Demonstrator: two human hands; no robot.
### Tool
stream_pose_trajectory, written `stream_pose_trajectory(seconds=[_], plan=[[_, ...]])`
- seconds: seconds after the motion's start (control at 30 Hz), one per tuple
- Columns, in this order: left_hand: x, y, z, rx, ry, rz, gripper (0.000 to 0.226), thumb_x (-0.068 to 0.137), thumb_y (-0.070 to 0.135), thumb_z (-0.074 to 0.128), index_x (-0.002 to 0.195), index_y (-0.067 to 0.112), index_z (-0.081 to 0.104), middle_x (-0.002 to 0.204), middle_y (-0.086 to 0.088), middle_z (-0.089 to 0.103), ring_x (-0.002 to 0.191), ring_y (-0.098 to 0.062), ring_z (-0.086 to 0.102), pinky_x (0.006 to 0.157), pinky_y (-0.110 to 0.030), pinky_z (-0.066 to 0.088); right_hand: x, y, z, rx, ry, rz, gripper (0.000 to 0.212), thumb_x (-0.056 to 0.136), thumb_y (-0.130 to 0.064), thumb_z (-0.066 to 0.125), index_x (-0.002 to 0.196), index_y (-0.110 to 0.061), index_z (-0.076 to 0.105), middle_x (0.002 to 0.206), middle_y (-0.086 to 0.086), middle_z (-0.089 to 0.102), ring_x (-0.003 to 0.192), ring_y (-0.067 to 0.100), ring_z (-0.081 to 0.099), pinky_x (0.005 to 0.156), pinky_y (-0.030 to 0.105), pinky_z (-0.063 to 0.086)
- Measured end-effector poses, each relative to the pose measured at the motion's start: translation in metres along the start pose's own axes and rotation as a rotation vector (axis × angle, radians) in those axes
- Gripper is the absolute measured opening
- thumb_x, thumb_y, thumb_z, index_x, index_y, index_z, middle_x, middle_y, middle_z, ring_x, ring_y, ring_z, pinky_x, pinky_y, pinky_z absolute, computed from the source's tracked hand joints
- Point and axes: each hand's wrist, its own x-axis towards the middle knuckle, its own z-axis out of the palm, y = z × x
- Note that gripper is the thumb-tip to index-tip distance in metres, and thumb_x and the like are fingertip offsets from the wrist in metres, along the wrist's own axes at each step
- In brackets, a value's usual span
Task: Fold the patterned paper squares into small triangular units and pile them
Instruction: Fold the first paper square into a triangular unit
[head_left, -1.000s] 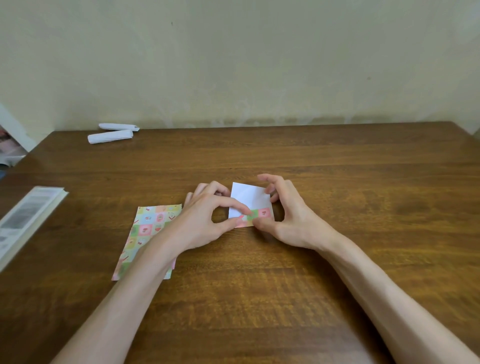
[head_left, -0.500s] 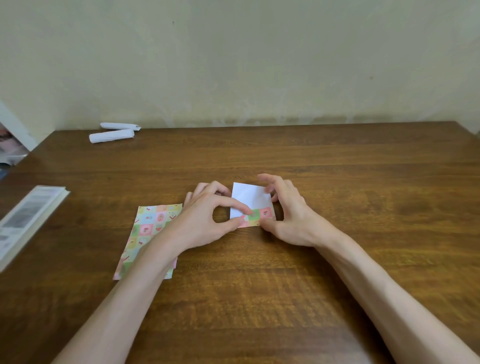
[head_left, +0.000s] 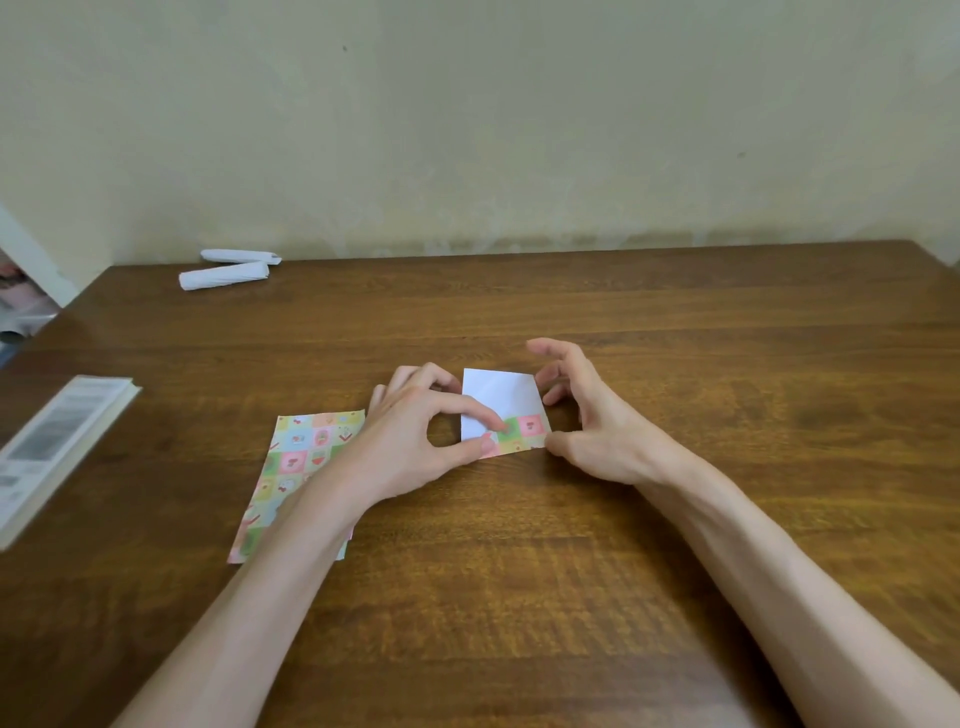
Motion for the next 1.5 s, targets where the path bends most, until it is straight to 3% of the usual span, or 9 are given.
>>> stream_pose_trajectory(seconds=[0.07, 0.23, 0.4, 0.6, 0.9, 1.07, 1.27, 1.4, 1.5], plan=[[0.001, 0.0, 0.001, 0.008, -0.001, 0.002, 0.021, 0.089, 0.055, 0.071, 0.109, 0.056, 0.071, 0.128, 0.02, 0.043, 0.132, -0.004, 0.028, 0.105, -0.034, 0.023, 0.0, 0.001, -0.002, 0.037, 0.009, 0.003, 0.095, 0.068, -0.01, 0.065, 0.152, -0.032, 0.027, 0.126, -0.002, 0.043, 0.111, 0.006, 0.051, 0.087, 0.016, 0.044], [0.0, 0.001, 0.0, 0.013, 0.001, -0.002, 0.022, 0.089, 0.054, 0.071, 0.111, 0.055, 0.072, 0.129, 0.019, 0.043, 0.133, -0.005, 0.028, 0.106, -0.035, 0.024, 0.002, 0.004, -0.002, 0.056, 0.019, -0.008, 0.091, 0.071, -0.014, 0.071, 0.149, -0.037, 0.03, 0.126, -0.003, 0.044, 0.112, 0.008, 0.051, 0.082, 0.013, 0.043], [-0.001, -0.001, 0.002, 0.002, 0.032, 0.029, 0.02, 0.089, 0.055, 0.071, 0.109, 0.054, 0.072, 0.124, 0.018, 0.046, 0.132, -0.005, 0.03, 0.106, -0.036, 0.025, -0.002, 0.003, 0.014, -0.126, 0.156, -0.057, 0.077, 0.078, -0.043, 0.071, 0.147, -0.036, 0.036, 0.124, -0.006, 0.045, 0.115, 0.01, 0.049, 0.109, 0.038, 0.039], [-0.002, -0.005, 0.003, -0.014, 0.044, 0.063, 0.018, 0.086, 0.061, 0.07, 0.104, 0.059, 0.071, 0.122, 0.02, 0.046, 0.131, -0.004, 0.03, 0.107, -0.037, 0.025, -0.004, -0.002, 0.017, -0.232, 0.168, -0.081, 0.075, 0.088, -0.031, 0.077, 0.151, -0.034, 0.035, 0.128, -0.007, 0.041, 0.126, 0.01, 0.044, 0.116, 0.043, 0.03], [-0.001, -0.004, -0.002, -0.007, -0.012, 0.044, 0.025, 0.084, 0.062, 0.069, 0.109, 0.059, 0.071, 0.129, 0.019, 0.043, 0.135, -0.004, 0.025, 0.106, -0.036, 0.021, -0.001, 0.005, 0.012, -0.16, 0.142, -0.073, 0.074, 0.09, -0.018, 0.074, 0.149, -0.04, 0.035, 0.127, -0.006, 0.042, 0.118, 0.012, 0.048, 0.114, 0.049, 0.038], [-0.001, -0.003, -0.003, 0.007, -0.022, 0.038, 0.025, 0.086, 0.06, 0.07, 0.111, 0.059, 0.07, 0.133, 0.019, 0.042, 0.137, -0.005, 0.023, 0.108, -0.037, 0.022, 0.0, 0.007, 0.007, -0.122, 0.101, -0.053, 0.074, 0.092, -0.012, 0.071, 0.148, -0.042, 0.034, 0.126, -0.007, 0.042, 0.118, 0.01, 0.05, 0.115, 0.043, 0.04], [-0.001, -0.002, -0.003, 0.016, -0.03, 0.02, 0.024, 0.087, 0.057, 0.07, 0.111, 0.059, 0.069, 0.135, 0.019, 0.041, 0.137, -0.004, 0.023, 0.109, -0.036, 0.022, 0.0, 0.008, 0.001, -0.072, 0.078, -0.067, 0.079, 0.088, 0.0, 0.071, 0.149, -0.037, 0.037, 0.128, -0.001, 0.044, 0.112, 0.0, 0.052, 0.098, 0.018, 0.04], [-0.001, -0.005, -0.001, -0.004, -0.005, 0.029, 0.025, 0.087, 0.054, 0.074, 0.11, 0.056, 0.065, 0.117, 0.026, 0.047, 0.121, 0.0, 0.039, 0.108, -0.038, 0.029, 0.0, 0.011, 0.001, -0.047, 0.099, -0.111, 0.073, 0.088, -0.003, 0.073, 0.147, -0.033, 0.043, 0.125, 0.001, 0.047, 0.105, -0.004, 0.052, 0.086, 0.006, 0.038], [-0.003, -0.003, 0.0, -0.095, 0.047, 0.023, 0.044, 0.083, 0.049, 0.081, 0.113, 0.047, 0.049, 0.098, 0.021, 0.059, 0.106, 0.006, 0.049, 0.101, -0.033, 0.032, -0.001, 0.01, 0.006, -0.037, 0.178, -0.131, 0.068, 0.088, -0.009, 0.077, 0.145, -0.03, 0.048, 0.123, 0.002, 0.049, 0.103, -0.004, 0.052, 0.088, 0.003, 0.037]])
